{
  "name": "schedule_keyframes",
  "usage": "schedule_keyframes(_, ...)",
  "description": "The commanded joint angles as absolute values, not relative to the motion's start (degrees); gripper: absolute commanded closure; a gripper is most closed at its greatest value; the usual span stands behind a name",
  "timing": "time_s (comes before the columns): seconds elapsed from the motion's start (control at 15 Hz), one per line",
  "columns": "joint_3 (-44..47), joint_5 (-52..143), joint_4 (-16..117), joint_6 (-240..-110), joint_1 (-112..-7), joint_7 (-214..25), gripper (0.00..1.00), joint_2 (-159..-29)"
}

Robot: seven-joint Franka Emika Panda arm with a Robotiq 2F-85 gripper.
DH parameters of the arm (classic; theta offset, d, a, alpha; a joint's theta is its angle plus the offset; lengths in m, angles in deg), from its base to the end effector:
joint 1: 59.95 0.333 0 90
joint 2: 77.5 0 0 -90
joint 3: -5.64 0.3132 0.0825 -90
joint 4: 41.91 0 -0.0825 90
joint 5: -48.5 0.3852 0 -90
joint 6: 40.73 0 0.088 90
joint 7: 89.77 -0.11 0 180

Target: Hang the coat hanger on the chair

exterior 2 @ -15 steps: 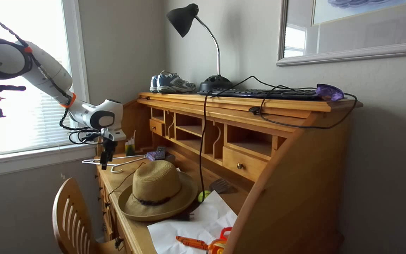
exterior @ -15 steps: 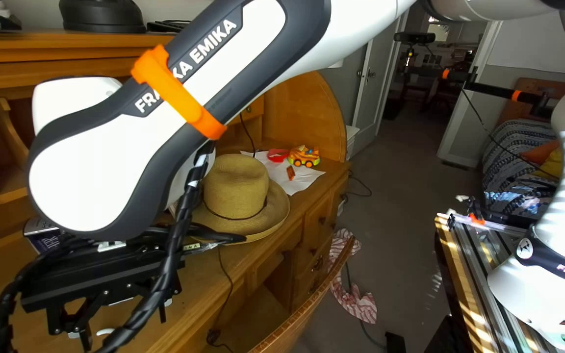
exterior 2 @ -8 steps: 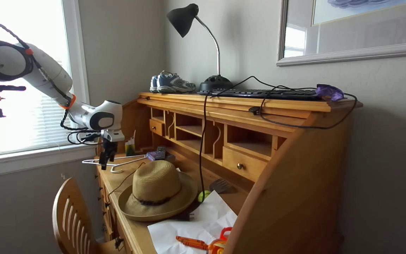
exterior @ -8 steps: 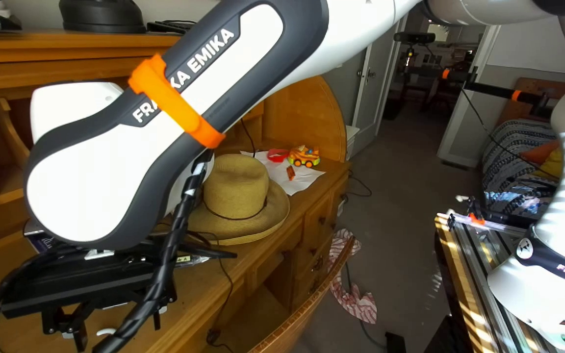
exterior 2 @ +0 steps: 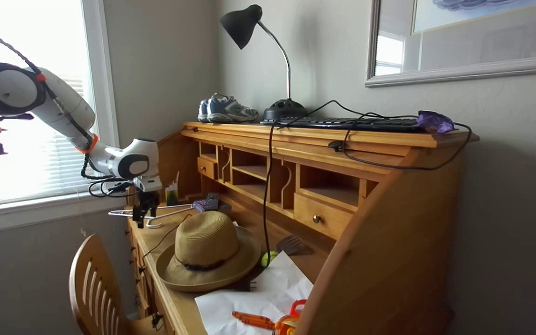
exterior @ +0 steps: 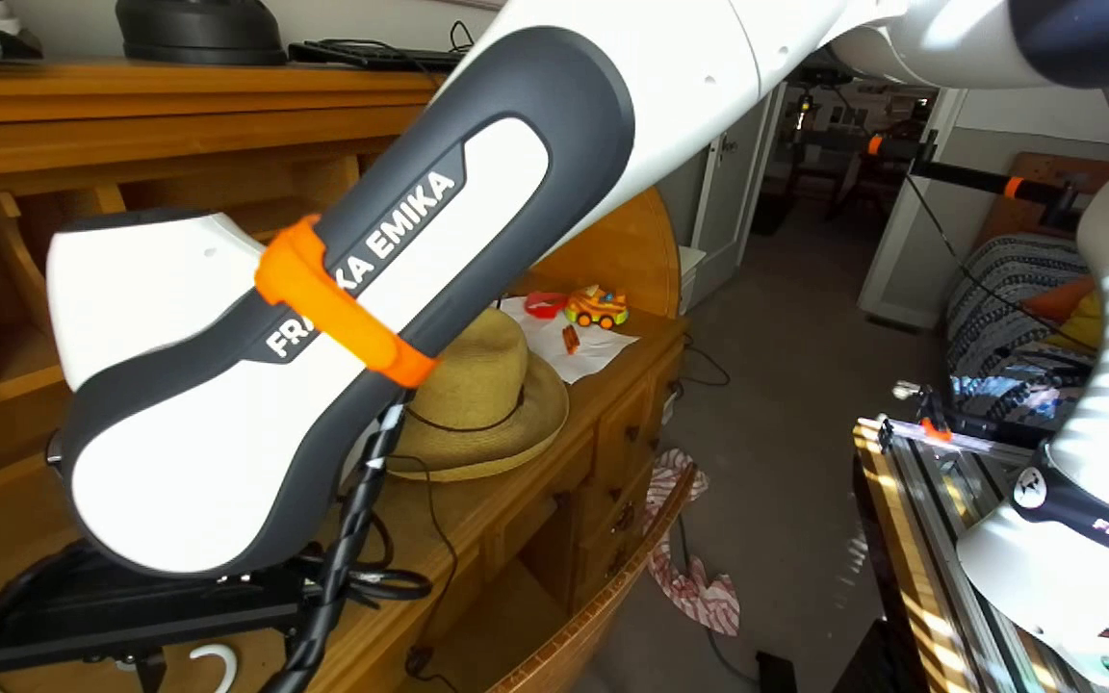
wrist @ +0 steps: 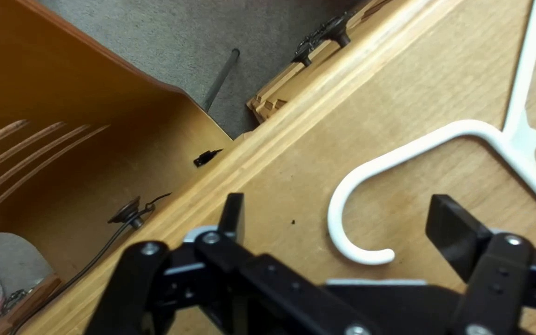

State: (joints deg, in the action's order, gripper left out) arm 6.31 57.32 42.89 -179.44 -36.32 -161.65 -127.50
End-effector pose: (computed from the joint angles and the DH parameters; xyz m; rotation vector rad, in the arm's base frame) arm 0.6562 0.2958 0.1546 -2.6824 1.3748 0.0599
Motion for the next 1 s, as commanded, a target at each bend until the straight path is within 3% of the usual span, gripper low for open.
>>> schedule_keyframes(0.0, 5.1, 55.2, 40.2, -180.0, -34.8, -166.6, 0.01, -130.0)
schedule_keyframes(0.13, 5.2, 54.6, 39.7, -179.6, -34.6, -167.8, 0.09, -130.2)
schedule_keyframes(0.27, 5.3, 54.0, 39.0, -179.4, -34.3, -168.5, 0.30, -130.6)
schedule_keyframes(0.47, 4.9, 52.7, 38.0, -179.1, -33.7, -169.9, 0.48, -131.2)
schedule_keyframes(0.93, 3.7, 50.0, 36.3, -178.6, -32.5, -173.5, 0.59, -132.9)
